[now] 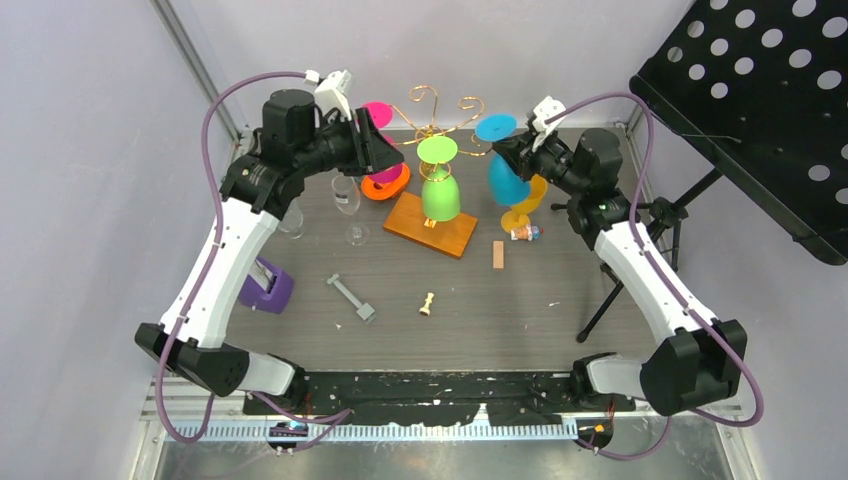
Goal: Place the wine glass upside down on the wine glass rack
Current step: Turn the wine glass upside down at the wine rack.
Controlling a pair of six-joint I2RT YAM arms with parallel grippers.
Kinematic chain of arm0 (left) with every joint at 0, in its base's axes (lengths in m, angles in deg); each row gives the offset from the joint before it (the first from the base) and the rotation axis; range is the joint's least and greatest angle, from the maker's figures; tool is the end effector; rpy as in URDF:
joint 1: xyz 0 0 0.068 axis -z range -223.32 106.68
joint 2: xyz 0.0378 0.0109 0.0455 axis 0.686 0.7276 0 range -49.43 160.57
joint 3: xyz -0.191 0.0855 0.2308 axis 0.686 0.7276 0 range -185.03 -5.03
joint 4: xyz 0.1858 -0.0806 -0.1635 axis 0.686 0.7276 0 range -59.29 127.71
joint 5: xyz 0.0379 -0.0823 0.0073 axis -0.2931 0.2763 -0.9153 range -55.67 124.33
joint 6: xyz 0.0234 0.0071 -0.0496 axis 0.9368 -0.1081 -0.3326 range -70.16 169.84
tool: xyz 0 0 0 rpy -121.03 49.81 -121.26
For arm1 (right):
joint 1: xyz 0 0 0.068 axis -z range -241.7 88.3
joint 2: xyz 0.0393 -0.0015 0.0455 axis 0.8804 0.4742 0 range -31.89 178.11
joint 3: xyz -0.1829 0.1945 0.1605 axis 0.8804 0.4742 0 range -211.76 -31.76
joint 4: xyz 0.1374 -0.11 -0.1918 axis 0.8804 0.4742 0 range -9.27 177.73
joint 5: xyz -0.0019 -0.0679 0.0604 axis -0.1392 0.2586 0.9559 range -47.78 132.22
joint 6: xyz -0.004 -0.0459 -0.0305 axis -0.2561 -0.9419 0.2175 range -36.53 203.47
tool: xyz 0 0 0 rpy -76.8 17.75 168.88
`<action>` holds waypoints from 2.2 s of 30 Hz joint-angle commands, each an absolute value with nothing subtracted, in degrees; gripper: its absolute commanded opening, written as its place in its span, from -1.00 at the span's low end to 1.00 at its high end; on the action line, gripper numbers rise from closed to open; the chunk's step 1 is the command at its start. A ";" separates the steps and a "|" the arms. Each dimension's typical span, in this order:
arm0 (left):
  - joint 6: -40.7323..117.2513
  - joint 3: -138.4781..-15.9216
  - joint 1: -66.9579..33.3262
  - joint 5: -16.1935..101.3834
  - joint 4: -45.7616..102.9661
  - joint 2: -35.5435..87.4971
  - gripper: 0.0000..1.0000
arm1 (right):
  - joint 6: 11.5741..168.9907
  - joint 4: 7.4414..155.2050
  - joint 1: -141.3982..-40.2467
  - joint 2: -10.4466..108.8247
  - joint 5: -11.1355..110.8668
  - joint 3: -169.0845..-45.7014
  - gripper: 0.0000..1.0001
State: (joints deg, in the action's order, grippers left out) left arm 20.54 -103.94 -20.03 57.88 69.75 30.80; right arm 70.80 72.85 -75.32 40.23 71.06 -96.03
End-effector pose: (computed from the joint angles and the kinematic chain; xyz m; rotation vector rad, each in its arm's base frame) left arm 0.2530 -0.1253 0.5101 0.1852 2.0206 -0.9938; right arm 0.2711 0.0844 0.4289 -0.7336 1.4050 0.4074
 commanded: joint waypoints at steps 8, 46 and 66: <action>22.34 -102.76 -19.94 57.98 66.42 29.40 -0.20 | 74.95 65.38 -75.14 43.11 79.06 -96.05 -0.89; 25.12 -112.74 -16.95 52.87 67.21 39.27 -0.04 | 87.75 44.51 -75.33 48.73 92.18 -90.90 -0.89; 34.98 -122.58 -11.70 39.84 65.47 49.17 -0.14 | 86.85 45.64 -75.31 48.58 91.66 -90.82 -0.89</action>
